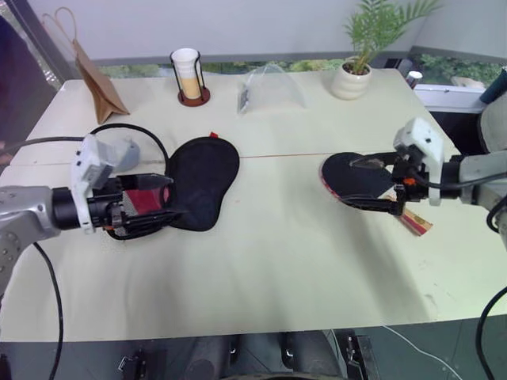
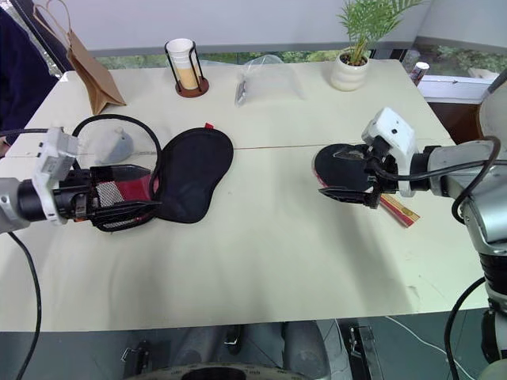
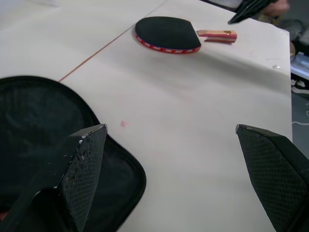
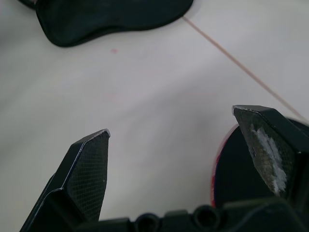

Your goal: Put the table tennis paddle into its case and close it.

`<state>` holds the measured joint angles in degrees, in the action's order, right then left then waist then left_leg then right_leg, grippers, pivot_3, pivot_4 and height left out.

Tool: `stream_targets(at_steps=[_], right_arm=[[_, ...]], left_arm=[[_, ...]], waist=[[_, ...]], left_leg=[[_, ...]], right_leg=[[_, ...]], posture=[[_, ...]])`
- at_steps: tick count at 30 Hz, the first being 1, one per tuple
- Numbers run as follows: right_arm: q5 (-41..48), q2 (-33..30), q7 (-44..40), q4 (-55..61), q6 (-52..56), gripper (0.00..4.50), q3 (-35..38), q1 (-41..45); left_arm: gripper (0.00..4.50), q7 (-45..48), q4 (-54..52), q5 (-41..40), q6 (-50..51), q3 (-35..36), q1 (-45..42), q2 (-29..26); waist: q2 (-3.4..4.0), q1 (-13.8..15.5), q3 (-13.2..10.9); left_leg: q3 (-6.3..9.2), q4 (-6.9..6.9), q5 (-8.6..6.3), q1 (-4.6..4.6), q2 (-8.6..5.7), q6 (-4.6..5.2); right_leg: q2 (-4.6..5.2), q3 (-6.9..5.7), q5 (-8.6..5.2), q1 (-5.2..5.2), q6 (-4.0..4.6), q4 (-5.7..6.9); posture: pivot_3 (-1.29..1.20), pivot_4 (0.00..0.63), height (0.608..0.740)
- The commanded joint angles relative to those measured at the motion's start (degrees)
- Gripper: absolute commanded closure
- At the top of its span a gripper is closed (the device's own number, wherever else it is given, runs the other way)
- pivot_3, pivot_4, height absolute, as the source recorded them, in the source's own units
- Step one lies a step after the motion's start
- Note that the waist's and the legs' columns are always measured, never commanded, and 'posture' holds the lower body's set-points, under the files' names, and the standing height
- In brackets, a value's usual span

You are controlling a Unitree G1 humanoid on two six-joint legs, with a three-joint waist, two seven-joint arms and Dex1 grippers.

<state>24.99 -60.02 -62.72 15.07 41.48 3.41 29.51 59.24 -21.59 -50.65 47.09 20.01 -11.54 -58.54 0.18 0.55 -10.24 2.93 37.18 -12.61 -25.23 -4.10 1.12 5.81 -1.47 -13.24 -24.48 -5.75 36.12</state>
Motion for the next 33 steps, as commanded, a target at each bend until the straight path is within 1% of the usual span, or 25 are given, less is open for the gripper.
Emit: stream_targets(at_steps=[1, 3, 6, 10, 20, 23, 27, 30, 33], right_arm=[[0.31, -0.68, -0.18, 0.56, -0.21, 0.05, 0.63, 1.49], [0.19, -0.50, -0.14, 0.59, -0.23, 0.05, 0.23, 1.56], [0.20, -0.66, -0.49, 0.24, -0.56, 0.05, 0.19, 1.52], [-0.48, -0.92, -1.28, -0.42, -1.66, 0.05, -0.31, 1.55], [-0.35, 0.49, -0.91, -1.19, -0.96, 0.05, -2.13, 3.22], [-0.56, 1.78, -0.01, -1.32, -0.55, 0.05, -3.27, 3.90], [-0.17, 5.55, 2.09, -0.27, 2.02, 0.05, -5.89, 5.13], [-1.03, 11.21, 6.10, -0.42, 5.39, 0.05, -9.70, 7.06], [-2.75, 20.22, 11.52, -2.33, 8.39, 0.05, -14.70, 10.64]], left_arm=[[0.09, 0.61, -1.89, -0.90, -0.06, 2.44, 0.70, -0.98], [0.09, -0.07, -1.99, 0.14, -0.56, 1.86, 0.82, -0.61], [0.09, -0.95, -2.63, -1.44, 0.40, 2.17, 0.32, -0.01], [0.09, -1.39, -2.60, -1.10, -0.06, 1.11, -0.52, 0.12], [0.09, -2.13, -2.72, -1.43, 0.10, 0.88, -0.49, 1.01], [0.09, -2.59, -2.03, -0.88, -0.34, 0.61, -0.69, 1.54], [0.09, -2.86, -1.97, -1.40, 0.02, 0.95, -0.72, 1.82], [0.09, -3.04, -1.25, -0.99, -0.17, 1.38, -0.72, 1.64], [0.09, -2.37, -0.20, -0.95, 0.28, 3.11, 0.27, 0.31]], waist=[[0.00, 0.10, 0.00], [0.00, 0.21, 0.00], [0.00, 0.18, 0.00], [0.00, 0.12, 0.00], [0.00, 0.11, 0.00], [0.00, 0.10, 0.00], [-0.01, 0.08, 0.00], [-0.01, -0.07, 0.00], [-0.01, -0.37, 0.00]], left_leg=[[0.00, 0.00, 0.00, 0.00, 0.00, 0.00], [-0.01, 0.01, 0.00, 0.00, -0.02, 0.00], [-0.01, 0.01, 0.00, -0.02, -0.03, 0.00], [-0.01, 0.01, 0.00, -0.02, -0.03, 0.00], [-0.02, 0.01, 0.00, -0.02, -0.03, 0.00], [-0.01, 0.00, 0.00, -0.02, -0.03, -0.01], [-0.01, 0.00, 0.00, -0.02, -0.03, -0.01], [-0.01, 0.00, 0.00, -0.02, -0.03, -0.02], [0.00, -0.02, 0.02, -0.01, -0.01, -0.04]], right_leg=[[0.00, 0.00, 0.00, 0.00, 0.00, 0.00], [0.04, 0.00, -0.01, 0.02, 0.01, -0.02], [0.05, 0.00, -0.01, 0.02, 0.02, -0.04], [0.04, 0.00, -0.01, 0.01, 0.02, -0.03], [0.05, 0.00, -0.01, 0.01, 0.02, -0.04], [0.05, 0.00, -0.01, 0.01, 0.03, -0.04], [0.04, 0.00, -0.01, 0.01, 0.03, -0.04], [0.04, 0.01, -0.01, -0.01, 0.03, -0.02], [0.01, 0.02, 0.00, -0.04, 0.03, 0.01]], posture=[[0.00, 0.150, 0.734], [0.00, 0.150, 0.734], [0.00, 0.150, 0.734], [0.00, 0.150, 0.734], [0.00, 0.150, 0.734], [0.00, 0.150, 0.734], [0.00, 0.150, 0.734], [0.00, 0.150, 0.734], [0.00, 0.150, 0.734]])
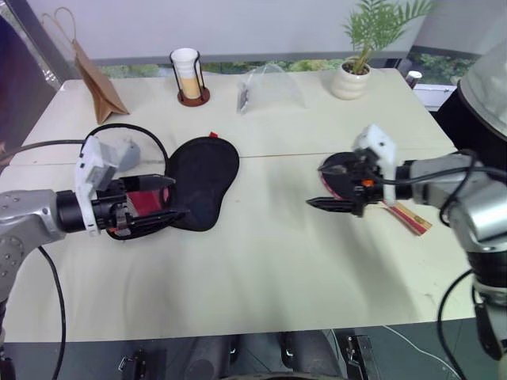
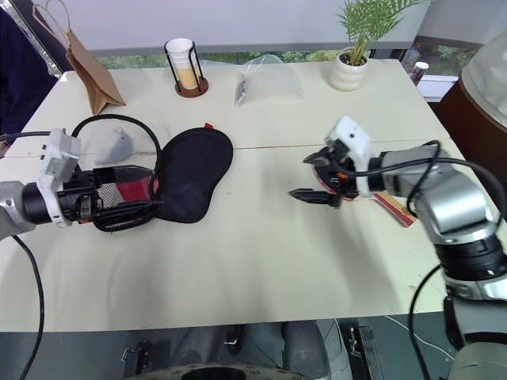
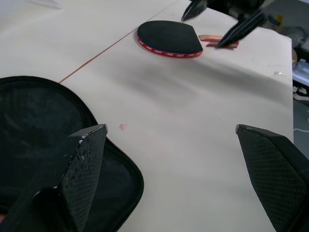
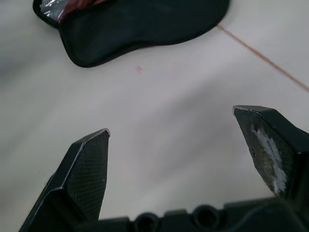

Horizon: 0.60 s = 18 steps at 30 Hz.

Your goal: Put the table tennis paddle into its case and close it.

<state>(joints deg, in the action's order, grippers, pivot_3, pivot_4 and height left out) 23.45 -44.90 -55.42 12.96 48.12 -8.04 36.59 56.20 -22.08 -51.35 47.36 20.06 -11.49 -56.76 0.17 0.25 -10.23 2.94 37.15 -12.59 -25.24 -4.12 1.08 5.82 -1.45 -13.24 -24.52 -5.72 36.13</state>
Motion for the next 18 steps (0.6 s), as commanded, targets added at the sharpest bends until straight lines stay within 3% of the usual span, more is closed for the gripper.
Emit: stream_targets(at_steps=[1, 9, 18], right_arm=[[-2.15, 8.13, 6.14, -1.61, 2.33, 0.05, -4.69, 4.93], [-7.91, 29.95, 16.61, -18.78, 6.11, 0.05, -12.67, 14.54], [-10.74, 42.25, 22.17, -29.53, 8.75, 0.05, -15.02, 14.73]], left_arm=[[0.09, 1.22, 0.83, 0.09, -0.09, 3.63, 0.69, -2.07], [0.09, 3.72, 8.05, 2.77, -1.88, 4.46, -2.27, -5.16], [0.09, 6.63, 8.23, 4.26, -2.52, 3.92, -2.64, -5.99]], waist=[[-0.02, -0.29, 0.01], [-0.04, -1.00, 0.02], [-0.06, -1.30, 0.03]], left_leg=[[0.00, -0.02, 0.01, -0.02, 0.00, -0.01], [0.12, -0.10, 0.11, 0.00, -0.04, -0.19], [0.14, -0.20, 0.22, 0.03, -0.08, -0.38]], right_leg=[[-0.01, 0.00, 0.01, -0.03, 0.00, 0.00], [-0.25, -0.04, 0.14, -0.09, -0.11, 0.06], [-0.26, -0.05, 0.16, -0.35, -0.13, 0.14]], posture=[[0.00, 0.150, 0.734], [0.00, 0.150, 0.734], [0.00, 0.150, 0.734]])
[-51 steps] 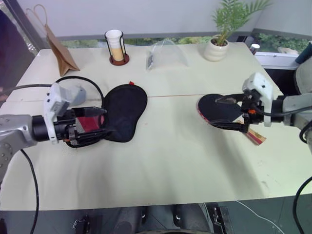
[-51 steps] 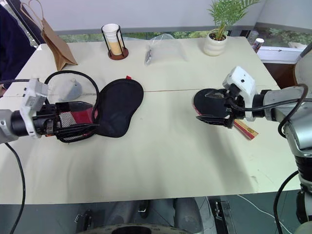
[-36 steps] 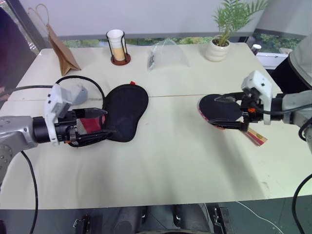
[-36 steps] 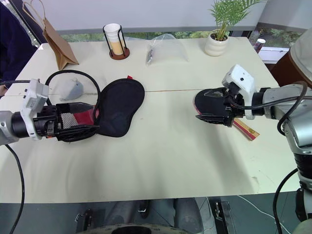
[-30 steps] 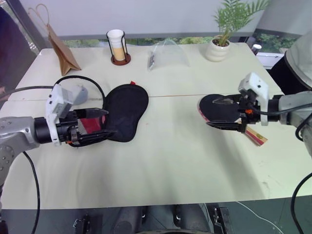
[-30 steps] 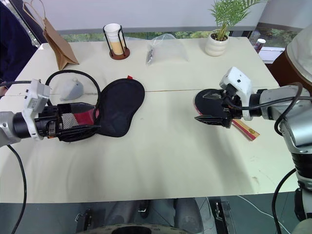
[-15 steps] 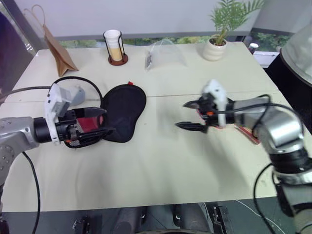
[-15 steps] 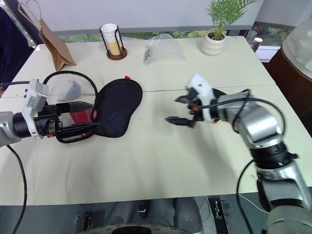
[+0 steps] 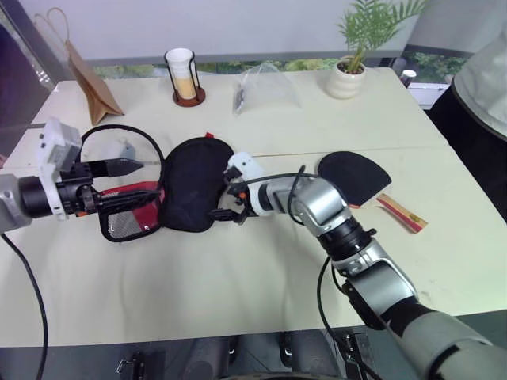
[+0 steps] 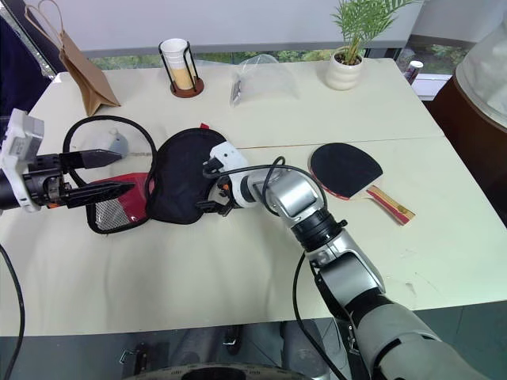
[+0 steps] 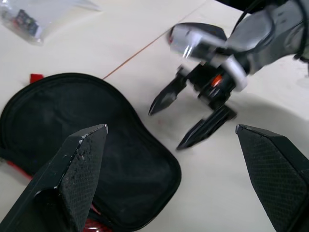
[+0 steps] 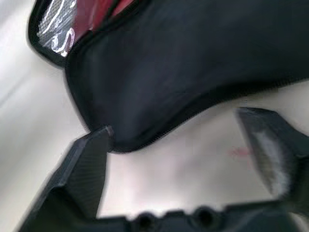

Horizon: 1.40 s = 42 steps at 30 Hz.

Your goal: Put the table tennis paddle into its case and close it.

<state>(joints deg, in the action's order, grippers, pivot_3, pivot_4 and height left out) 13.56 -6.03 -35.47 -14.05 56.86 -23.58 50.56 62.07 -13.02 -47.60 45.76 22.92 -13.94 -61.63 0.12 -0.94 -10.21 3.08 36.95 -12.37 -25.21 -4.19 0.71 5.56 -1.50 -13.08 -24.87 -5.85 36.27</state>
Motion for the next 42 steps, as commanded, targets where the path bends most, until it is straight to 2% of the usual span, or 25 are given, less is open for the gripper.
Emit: stream_targets(at_steps=[1, 6, 9, 10, 12, 15, 19, 26, 30, 34, 42], right_arm=[[-1.06, 4.52, 2.80, -3.84, -0.01, 0.05, 0.71, 0.92], [-3.23, 9.51, 5.33, -10.70, -2.26, 0.05, 1.05, 1.47], [-5.40, 11.74, 6.70, -14.19, -4.58, 0.05, 0.12, 1.52], [-6.81, 12.30, 7.25, -15.73, -6.15, 0.28, -0.98, 1.42], [-10.13, 12.82, 7.85, -18.52, -10.03, 0.92, -3.89, 1.00], [-12.36, 12.84, 7.16, -20.04, -12.67, 2.41, -5.14, 0.56], [-13.98, 12.63, 6.07, -20.34, -13.84, 4.36, -4.91, 0.31], [-15.29, 6.60, 4.45, -11.54, -9.95, 4.45, -2.92, -0.53], [-13.15, -2.35, 0.57, 2.15, -3.13, 4.45, 0.35, -2.64], [-10.26, -11.21, -4.26, 12.77, 1.24, 4.45, 2.03, -5.21], [-6.23, -25.25, -9.84, 18.74, 4.40, 4.45, 6.76, -7.74]], left_arm=[[0.09, 0.81, -1.05, 0.61, -0.92, 1.10, -0.01, -1.06], [0.09, 0.76, -2.20, 0.94, -0.82, 1.44, 0.97, -0.65], [0.09, 0.70, -2.57, 0.83, -0.63, 1.86, 1.47, -0.79], [0.09, 0.73, -2.73, 0.87, -0.56, 2.12, 1.81, -0.95], [0.09, 0.69, -3.05, 0.93, -0.46, 2.73, 2.54, -1.17], [0.09, 0.40, -3.54, 0.92, -0.42, 3.25, 3.29, -1.07], [0.09, -0.09, -4.14, 1.02, -0.54, 3.74, 4.23, -0.72], [0.09, -1.30, -4.68, 0.86, -1.26, 3.38, 4.77, 0.68], [0.09, -0.47, -5.54, 0.46, -1.21, 2.56, 5.87, 1.44], [0.09, 0.00, -5.85, 0.94, -1.93, 1.38, 6.29, 1.95], [0.09, -0.31, -6.92, 1.54, -3.00, -1.17, 6.12, 3.37]], waist=[[0.00, -0.22, 0.01], [-0.08, -0.96, 0.05], [-0.19, -1.60, 0.12], [-0.22, -1.73, 0.14], [-0.27, -2.01, 0.18], [-0.42, -2.45, 0.33], [-0.46, -2.70, 0.36], [-0.47, -1.52, 0.37], [-0.49, 0.21, 0.36], [-0.58, 0.26, 0.34], [-0.62, 0.01, 0.27]], left_leg=[[0.00, -0.03, 0.00, 0.00, 0.01, 0.01], [0.00, -0.24, 0.04, 0.32, 0.06, -0.08], [-0.02, -0.88, 0.14, 1.12, 0.04, -0.23], [-0.01, -0.93, 0.14, 1.23, 0.06, -0.24], [0.00, -1.08, 0.17, 1.43, 0.08, -0.28], [0.01, -1.47, 0.27, 1.81, 0.10, -0.44], [0.04, -1.74, 0.37, 1.87, 0.12, -0.61], [0.08, -1.75, 0.39, 1.86, 0.10, -0.63], [0.13, -1.70, 0.39, 1.77, 0.01, -0.63], [0.14, -1.69, 0.38, 1.69, -0.01, -0.61], [0.08, -1.77, 0.39, 1.62, 0.16, -0.59]], right_leg=[[-0.01, 0.00, 0.00, -0.03, 0.00, 0.03], [-0.06, 0.02, -0.01, 0.10, 0.04, 0.09], [-0.02, 0.07, -0.07, 0.60, 0.15, -0.05], [-0.03, 0.07, -0.12, 0.65, 0.23, -0.01], [-0.04, 0.17, -0.19, 0.65, 0.36, 0.08], [-0.06, 0.26, -0.28, 0.77, 0.52, 0.12], [-0.09, 0.34, -0.33, 0.73, 0.61, 0.12], [-0.09, 0.34, -0.35, 0.73, 0.64, 0.12], [-0.05, 0.27, -0.35, 0.75, 0.64, 0.02], [0.04, 0.23, -0.45, 0.78, 0.80, -0.11], [0.00, 0.20, -0.48, 0.89, 0.84, -0.09]], posture=[[0.00, 0.150, 0.734], [0.00, 0.150, 0.734], [0.00, 0.150, 0.734], [0.00, 0.150, 0.734], [0.00, 0.150, 0.734], [0.00, 0.150, 0.734], [0.00, 0.150, 0.734], [0.00, 0.150, 0.734], [0.00, 0.150, 0.734], [0.00, 0.150, 0.734], [0.00, 0.150, 0.734]])
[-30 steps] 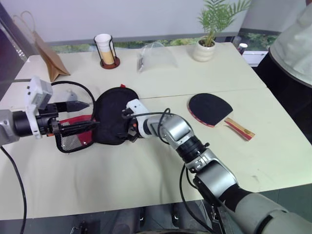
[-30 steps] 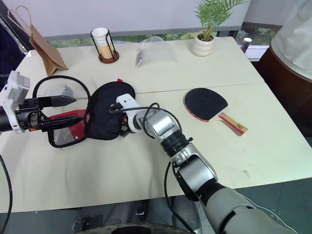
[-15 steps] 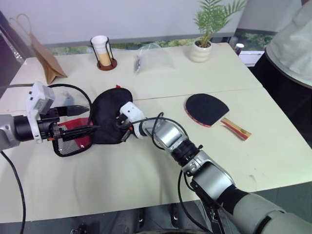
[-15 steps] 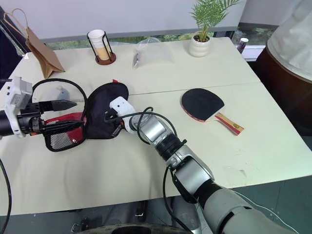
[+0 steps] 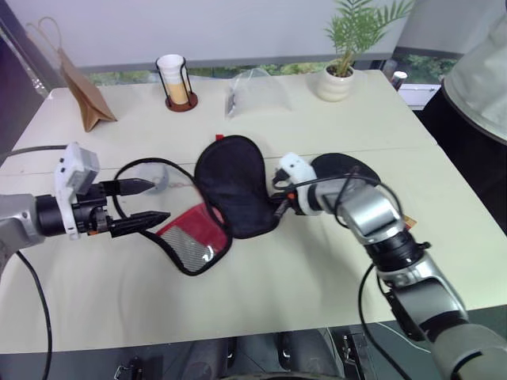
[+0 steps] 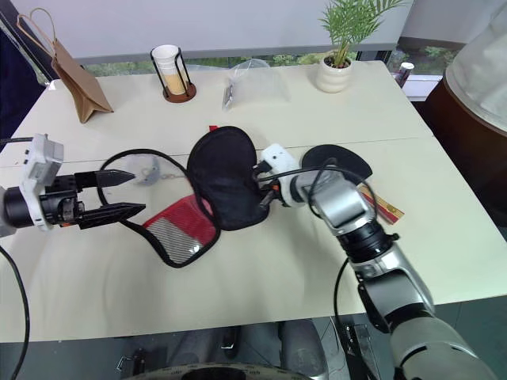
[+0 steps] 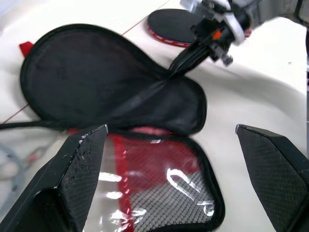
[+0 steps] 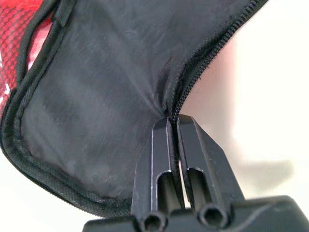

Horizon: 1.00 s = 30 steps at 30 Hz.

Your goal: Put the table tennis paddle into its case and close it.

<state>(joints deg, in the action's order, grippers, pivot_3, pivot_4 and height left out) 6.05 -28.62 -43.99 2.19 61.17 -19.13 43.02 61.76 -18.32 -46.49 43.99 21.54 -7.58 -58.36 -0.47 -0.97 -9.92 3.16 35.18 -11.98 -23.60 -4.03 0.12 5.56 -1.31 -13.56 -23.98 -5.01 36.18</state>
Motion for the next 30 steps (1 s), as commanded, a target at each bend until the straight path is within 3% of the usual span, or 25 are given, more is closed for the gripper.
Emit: stream_targets(at_steps=[1, 8, 17, 20, 24, 27, 30], right_arm=[[1.59, -4.40, -2.17, 2.51, -0.30, 4.45, 2.70, -0.71], [2.93, -12.78, -8.63, 1.48, -5.21, 4.45, 1.79, -3.45], [4.04, -10.61, -9.35, -2.98, -2.91, 4.45, 1.89, -2.05], [3.47, -10.68, -8.63, -3.10, -3.37, 3.57, 1.72, -2.47], [3.15, -11.73, -7.37, -3.60, -4.29, 1.52, 3.95, -1.45], [2.93, -16.59, -7.94, -1.93, -6.11, 0.05, 6.79, -1.40], [3.14, -21.61, -8.86, -0.37, -7.91, 0.05, 9.25, -3.22]], left_arm=[[0.09, -0.13, -1.86, 0.40, -1.26, 0.06, -0.13, 0.31], [0.09, -0.32, -2.54, 0.36, -1.24, -0.73, -0.08, 0.90], [0.09, -0.87, -2.64, 0.74, -1.41, -2.46, -1.50, 1.29], [0.09, -1.05, -2.83, 0.64, -1.24, -2.55, -1.64, 1.36], [0.09, -1.29, -3.20, 0.57, -1.01, -2.88, -1.78, 1.56], [0.09, -1.49, -3.53, 0.54, -0.87, -3.40, -2.12, 1.89], [0.09, -1.35, -3.47, 0.52, -1.05, -3.69, -2.21, 2.03]], waist=[[-0.03, 0.12, -0.02], [-0.05, 0.29, -0.03], [-0.05, 0.25, -0.03], [-0.05, 0.28, -0.03], [-0.05, 0.29, -0.03], [0.00, 0.55, -0.07], [0.02, 0.74, -0.08]], left_leg=[[0.00, 0.01, 0.00, -0.01, 0.00, 0.00], [0.01, 0.10, -0.02, -0.27, -0.01, 0.04], [0.02, 0.15, -0.01, -0.55, 0.01, 0.04], [0.03, 0.17, -0.01, -0.60, 0.00, 0.04], [0.03, 0.19, -0.01, -0.61, 0.00, 0.04], [0.04, 0.22, -0.01, -0.64, -0.01, 0.04], [0.07, 0.38, -0.02, -0.78, -0.03, 0.06]], right_leg=[[0.01, -0.01, 0.00, 0.01, 0.00, -0.01], [0.06, -0.07, -0.02, -0.08, 0.03, -0.13], [0.03, -0.08, -0.01, -0.37, 0.01, -0.11], [0.04, -0.09, 0.00, -0.40, 0.01, -0.11], [0.04, -0.09, 0.00, -0.39, 0.01, -0.11], [0.04, -0.10, 0.00, -0.39, 0.01, -0.11], [0.05, -0.18, 0.00, -0.42, 0.01, -0.12]], posture=[[0.00, 0.150, 0.734], [0.00, 0.150, 0.734], [0.00, 0.150, 0.734], [0.00, 0.150, 0.734], [0.00, 0.150, 0.734], [0.00, 0.150, 0.734], [0.00, 0.150, 0.734]])
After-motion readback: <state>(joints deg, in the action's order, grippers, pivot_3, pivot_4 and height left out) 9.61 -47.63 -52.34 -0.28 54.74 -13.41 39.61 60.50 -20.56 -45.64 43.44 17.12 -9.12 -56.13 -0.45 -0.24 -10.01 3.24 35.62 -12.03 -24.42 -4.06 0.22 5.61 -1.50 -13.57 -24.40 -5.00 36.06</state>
